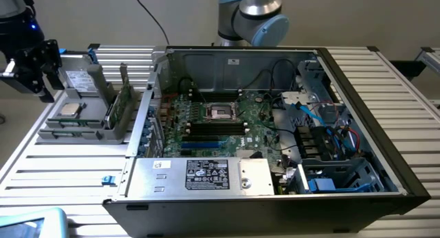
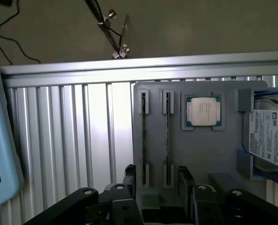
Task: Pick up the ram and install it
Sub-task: 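Pick up the ram and move it above insertion slot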
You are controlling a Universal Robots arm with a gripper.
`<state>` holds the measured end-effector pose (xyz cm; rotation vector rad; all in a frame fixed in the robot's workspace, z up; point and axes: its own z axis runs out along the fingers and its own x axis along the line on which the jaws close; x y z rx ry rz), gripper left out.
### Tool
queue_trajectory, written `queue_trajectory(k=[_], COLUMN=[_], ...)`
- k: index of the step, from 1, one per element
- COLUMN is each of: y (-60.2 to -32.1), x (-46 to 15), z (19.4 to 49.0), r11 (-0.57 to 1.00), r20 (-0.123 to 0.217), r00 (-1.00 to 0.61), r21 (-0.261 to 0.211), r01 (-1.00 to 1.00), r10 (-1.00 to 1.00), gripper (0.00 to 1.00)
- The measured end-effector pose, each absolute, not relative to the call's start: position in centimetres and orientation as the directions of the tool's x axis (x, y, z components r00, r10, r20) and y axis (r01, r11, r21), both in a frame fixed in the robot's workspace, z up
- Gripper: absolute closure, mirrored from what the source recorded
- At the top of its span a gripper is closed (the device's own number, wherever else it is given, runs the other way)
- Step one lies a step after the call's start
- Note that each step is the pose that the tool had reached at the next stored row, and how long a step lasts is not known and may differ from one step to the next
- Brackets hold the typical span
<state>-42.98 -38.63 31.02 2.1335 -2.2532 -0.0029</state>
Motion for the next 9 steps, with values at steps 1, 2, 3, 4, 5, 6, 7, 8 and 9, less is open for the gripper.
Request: queue_trajectory(k=[1, 2, 3, 4, 5, 6, 7, 8, 9], y=[-38.6, -38.7, -38.7, -38.7, -38.7, -38.7, -38.7, -38.7, -38.7], x=[-43.0, -43.0, -43.0, -43.0, -42.9, -42.9, -42.9, -42.9, -42.9], z=[30.8, 30.7, 30.5, 30.3, 30.1, 29.9, 29.8, 29.6, 29.4], r11=[0.055, 0.055, 0.055, 0.055, 0.055, 0.054, 0.055, 0.055, 0.055], r20=[0.027, 0.027, 0.027, 0.027, 0.027, 0.027, 0.027, 0.026, 0.026], r00=[-0.054, -0.054, -0.054, -0.054, -0.054, -0.054, -0.054, -0.054, -0.054], r21=[0.028, 0.028, 0.028, 0.028, 0.028, 0.028, 0.028, 0.028, 0.028], r01=[-0.998, -0.998, -0.998, -0.998, -0.998, -0.998, -0.998, -0.998, -0.998], r10=[-0.998, -0.998, -0.998, -0.998, -0.998, -0.998, -0.998, -0.998, -0.998], gripper=[0.51, 0.51, 0.51, 0.51, 0.51, 0.51, 0.51, 0.51, 0.51])
